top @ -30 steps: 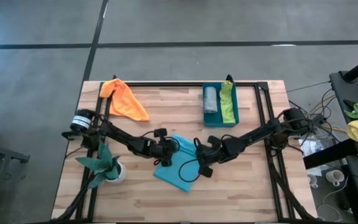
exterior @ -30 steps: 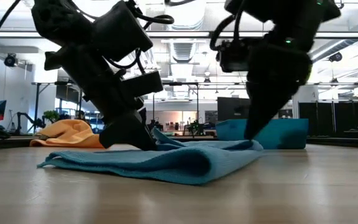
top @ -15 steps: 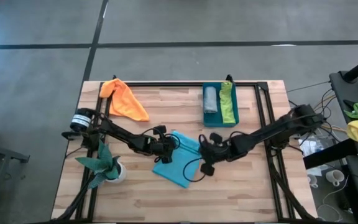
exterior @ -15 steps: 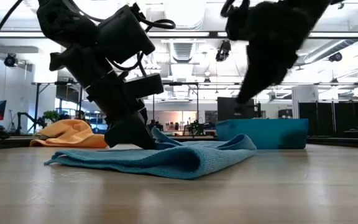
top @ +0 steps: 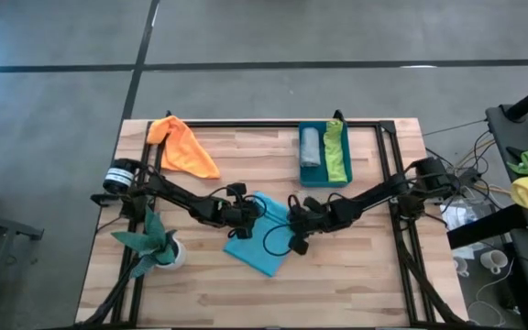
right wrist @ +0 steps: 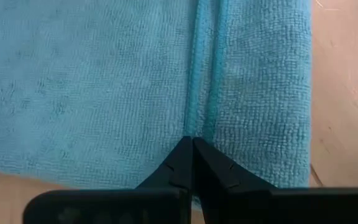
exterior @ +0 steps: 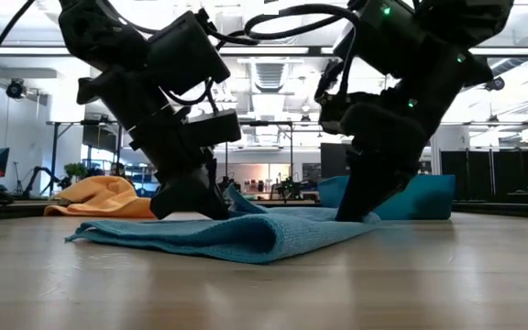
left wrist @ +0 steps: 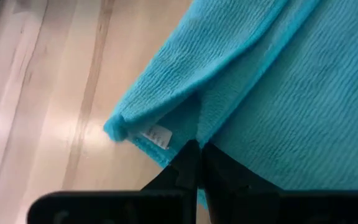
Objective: Roll microfiber towels into tight, uniform cylinder then place into a basket
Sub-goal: Roll the blue towel
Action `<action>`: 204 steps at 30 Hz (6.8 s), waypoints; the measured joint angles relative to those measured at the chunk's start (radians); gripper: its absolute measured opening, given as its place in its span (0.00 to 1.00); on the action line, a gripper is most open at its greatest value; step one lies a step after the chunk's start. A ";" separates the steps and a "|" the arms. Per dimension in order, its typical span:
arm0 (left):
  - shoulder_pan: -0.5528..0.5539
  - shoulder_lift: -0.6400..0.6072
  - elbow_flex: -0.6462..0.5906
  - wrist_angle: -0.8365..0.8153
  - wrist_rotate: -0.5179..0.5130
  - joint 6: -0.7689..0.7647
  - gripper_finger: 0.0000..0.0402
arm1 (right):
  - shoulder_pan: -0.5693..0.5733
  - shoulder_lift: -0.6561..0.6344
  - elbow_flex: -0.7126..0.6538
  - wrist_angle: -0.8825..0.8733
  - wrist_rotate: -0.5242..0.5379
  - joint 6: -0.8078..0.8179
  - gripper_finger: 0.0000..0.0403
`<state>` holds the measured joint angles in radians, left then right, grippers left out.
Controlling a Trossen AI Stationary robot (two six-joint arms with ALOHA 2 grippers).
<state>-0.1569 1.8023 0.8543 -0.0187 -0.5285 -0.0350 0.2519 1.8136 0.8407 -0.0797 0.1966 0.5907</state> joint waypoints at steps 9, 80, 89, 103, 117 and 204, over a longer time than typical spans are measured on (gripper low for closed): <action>0.045 -0.005 0.002 -0.032 0.010 0.027 0.00 | 0.018 -0.001 -0.020 0.020 0.005 -0.014 0.02; 0.058 0.030 0.033 0.014 -0.005 0.174 0.02 | -0.075 0.094 0.082 0.151 0.083 -0.298 0.02; 0.059 -0.070 0.050 -0.135 0.063 0.162 0.23 | -0.075 0.093 0.082 0.150 0.085 -0.300 0.02; 0.079 0.010 0.104 0.131 0.155 -0.069 0.28 | -0.075 0.068 0.080 0.122 0.085 -0.369 0.02; 0.070 0.134 0.100 0.097 0.210 -0.078 0.28 | -0.052 -0.151 0.065 -0.115 0.088 -0.297 0.02; -0.002 0.077 0.106 0.116 0.366 -0.035 0.28 | 0.057 -0.178 0.051 -0.169 0.035 -0.006 0.10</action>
<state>-0.1593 1.8789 0.9607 0.0974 -0.1629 -0.0701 0.3088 1.6354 0.8920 -0.2490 0.2318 0.5846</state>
